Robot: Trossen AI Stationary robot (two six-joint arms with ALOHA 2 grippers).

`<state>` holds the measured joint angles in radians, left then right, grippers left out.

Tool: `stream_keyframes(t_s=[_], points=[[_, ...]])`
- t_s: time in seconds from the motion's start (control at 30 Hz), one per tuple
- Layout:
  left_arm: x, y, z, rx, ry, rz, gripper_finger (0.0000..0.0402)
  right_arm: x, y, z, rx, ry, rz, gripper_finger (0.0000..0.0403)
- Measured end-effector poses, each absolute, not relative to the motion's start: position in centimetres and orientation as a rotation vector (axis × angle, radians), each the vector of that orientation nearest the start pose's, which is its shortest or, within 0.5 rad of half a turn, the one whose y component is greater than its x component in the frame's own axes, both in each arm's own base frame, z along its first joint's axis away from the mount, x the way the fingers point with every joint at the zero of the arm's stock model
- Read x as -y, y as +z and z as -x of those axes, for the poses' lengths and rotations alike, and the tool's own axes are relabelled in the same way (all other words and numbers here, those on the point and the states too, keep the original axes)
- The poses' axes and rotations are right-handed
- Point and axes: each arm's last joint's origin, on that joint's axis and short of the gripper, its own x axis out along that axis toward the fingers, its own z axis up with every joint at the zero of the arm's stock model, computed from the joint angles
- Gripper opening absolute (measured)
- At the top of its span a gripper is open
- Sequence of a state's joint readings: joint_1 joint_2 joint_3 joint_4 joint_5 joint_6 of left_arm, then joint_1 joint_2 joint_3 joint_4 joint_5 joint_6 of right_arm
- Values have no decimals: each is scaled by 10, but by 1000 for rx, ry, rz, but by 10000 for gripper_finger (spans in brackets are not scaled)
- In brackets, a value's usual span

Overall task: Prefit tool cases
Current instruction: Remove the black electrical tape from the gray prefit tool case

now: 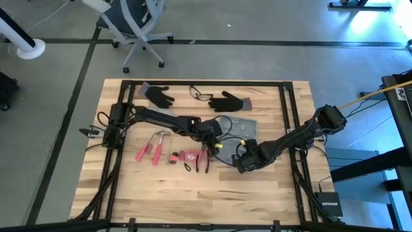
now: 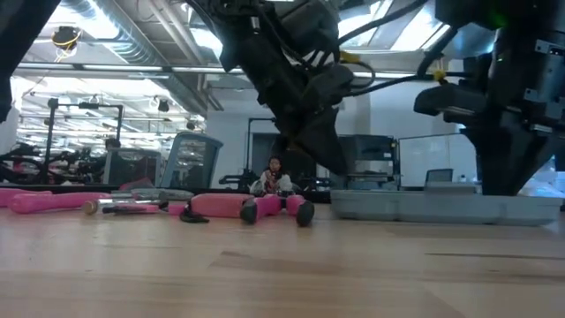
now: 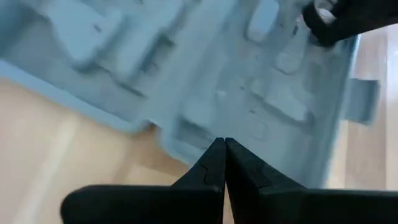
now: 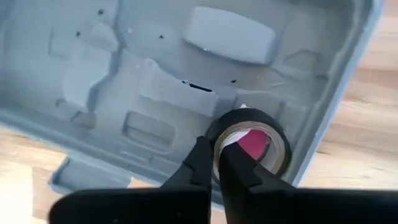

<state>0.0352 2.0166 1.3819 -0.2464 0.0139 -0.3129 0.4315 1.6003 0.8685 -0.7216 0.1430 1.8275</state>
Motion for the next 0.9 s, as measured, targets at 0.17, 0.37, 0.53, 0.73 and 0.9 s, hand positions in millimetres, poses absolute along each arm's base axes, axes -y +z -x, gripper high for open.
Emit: stream_keyframes(t_s=[0.17, 0.37, 0.53, 0.73, 0.9], points=[[-31, 184, -425, -832, 176, 303, 0, -110, 171, -229, -1105, -1012, -1049, 2], [-51, 215, -416, -755, 182, 249, 0, -110, 191, -218, -1138, -993, -1003, 1], [-67, 228, -409, -724, 216, 259, 0, -111, 189, -218, -1182, -950, -1012, 1], [-73, 230, -406, -723, 242, 291, 0, -111, 190, -217, -1204, -938, -976, 0], [-69, 230, -407, -723, 222, 265, 0, -110, 197, -218, -1141, -888, -982, 0]])
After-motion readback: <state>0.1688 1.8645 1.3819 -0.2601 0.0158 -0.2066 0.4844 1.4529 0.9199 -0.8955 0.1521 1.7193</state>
